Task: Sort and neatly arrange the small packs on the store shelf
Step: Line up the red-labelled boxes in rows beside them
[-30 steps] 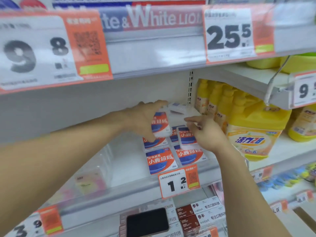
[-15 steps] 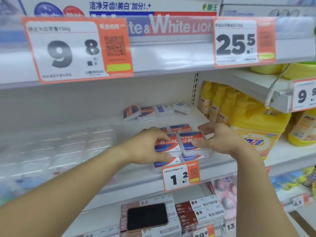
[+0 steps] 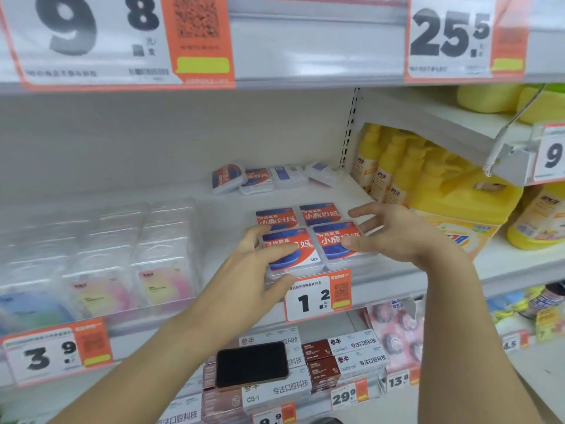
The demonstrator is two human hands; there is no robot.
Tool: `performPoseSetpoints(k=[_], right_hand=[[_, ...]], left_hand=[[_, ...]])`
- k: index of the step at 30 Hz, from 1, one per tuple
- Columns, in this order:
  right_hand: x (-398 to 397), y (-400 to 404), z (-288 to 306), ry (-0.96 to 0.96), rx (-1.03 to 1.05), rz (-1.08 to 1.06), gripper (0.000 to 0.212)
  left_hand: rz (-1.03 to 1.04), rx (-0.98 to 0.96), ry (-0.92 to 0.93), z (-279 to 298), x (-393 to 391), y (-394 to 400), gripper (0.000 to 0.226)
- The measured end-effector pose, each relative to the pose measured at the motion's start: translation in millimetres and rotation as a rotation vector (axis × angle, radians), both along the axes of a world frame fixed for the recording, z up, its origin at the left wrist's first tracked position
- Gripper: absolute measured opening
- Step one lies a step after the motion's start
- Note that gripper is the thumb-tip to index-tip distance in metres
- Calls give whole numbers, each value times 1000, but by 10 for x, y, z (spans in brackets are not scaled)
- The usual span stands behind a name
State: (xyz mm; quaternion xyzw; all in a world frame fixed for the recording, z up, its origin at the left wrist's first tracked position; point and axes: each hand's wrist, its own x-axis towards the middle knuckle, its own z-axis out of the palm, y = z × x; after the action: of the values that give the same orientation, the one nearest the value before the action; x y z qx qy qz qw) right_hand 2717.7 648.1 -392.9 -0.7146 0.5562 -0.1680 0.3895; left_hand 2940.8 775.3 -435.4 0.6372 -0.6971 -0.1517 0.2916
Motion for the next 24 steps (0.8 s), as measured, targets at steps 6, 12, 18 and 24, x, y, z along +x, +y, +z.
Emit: performPoseSetpoints(k=[6, 12, 18, 24], right_hand=[[13, 10, 21, 11, 16, -8, 60], [7, 13, 41, 46, 6, -12, 60], [-2, -15, 41, 55, 16, -12, 63], [32, -48, 122, 110, -1, -29, 72]], left_hand=[[68, 13, -2, -17, -48, 40, 52], [73, 31, 19, -51, -52, 48, 53], [75, 17, -1, -109, -70, 33, 54], [63, 39, -37, -7, -68, 10, 53]])
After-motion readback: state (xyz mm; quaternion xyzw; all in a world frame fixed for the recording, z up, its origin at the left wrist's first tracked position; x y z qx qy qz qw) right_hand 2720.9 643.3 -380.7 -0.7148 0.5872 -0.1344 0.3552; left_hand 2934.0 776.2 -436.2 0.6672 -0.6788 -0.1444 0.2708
